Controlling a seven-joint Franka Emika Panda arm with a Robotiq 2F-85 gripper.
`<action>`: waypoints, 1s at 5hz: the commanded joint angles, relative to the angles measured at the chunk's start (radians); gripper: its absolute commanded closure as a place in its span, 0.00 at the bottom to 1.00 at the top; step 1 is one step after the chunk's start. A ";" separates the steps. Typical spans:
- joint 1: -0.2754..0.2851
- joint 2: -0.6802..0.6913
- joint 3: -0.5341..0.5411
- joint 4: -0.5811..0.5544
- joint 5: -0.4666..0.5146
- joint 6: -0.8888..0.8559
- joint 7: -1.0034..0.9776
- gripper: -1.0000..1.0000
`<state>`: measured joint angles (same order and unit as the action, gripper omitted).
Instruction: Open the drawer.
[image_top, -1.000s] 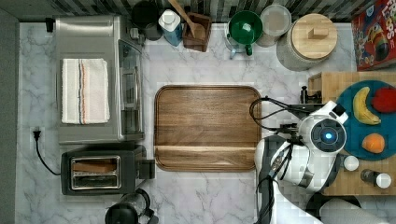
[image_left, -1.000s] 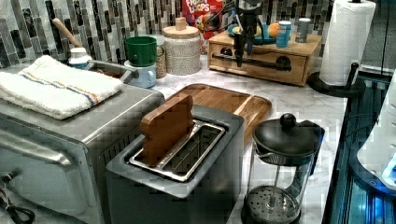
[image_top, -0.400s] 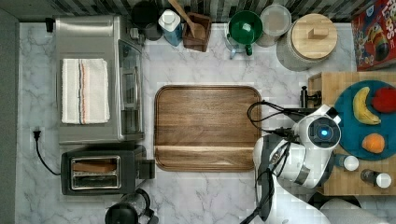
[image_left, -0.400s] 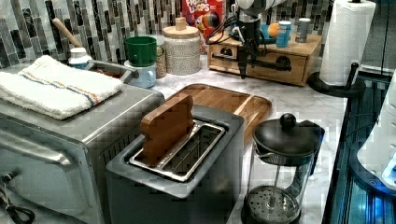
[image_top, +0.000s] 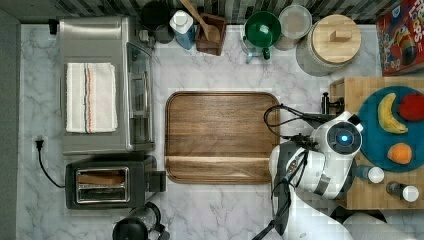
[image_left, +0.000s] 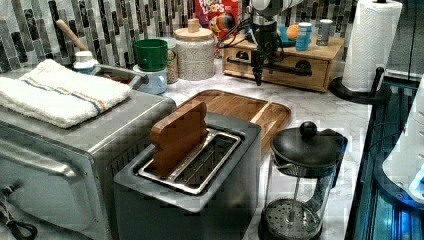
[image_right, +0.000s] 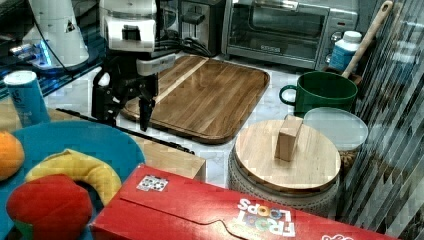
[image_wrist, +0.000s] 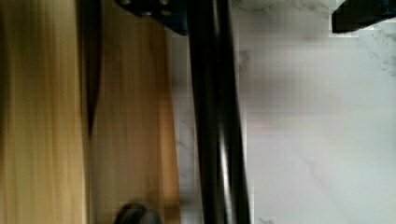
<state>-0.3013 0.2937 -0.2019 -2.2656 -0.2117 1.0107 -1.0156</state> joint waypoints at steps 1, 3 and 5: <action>0.159 -0.009 0.120 -0.003 -0.001 0.016 0.129 0.00; 0.204 -0.014 0.185 -0.030 -0.003 0.026 0.186 0.00; 0.254 -0.036 0.237 -0.033 0.013 -0.014 0.310 0.00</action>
<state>-0.2316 0.2920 -0.1048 -2.2754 -0.2219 0.9961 -0.7812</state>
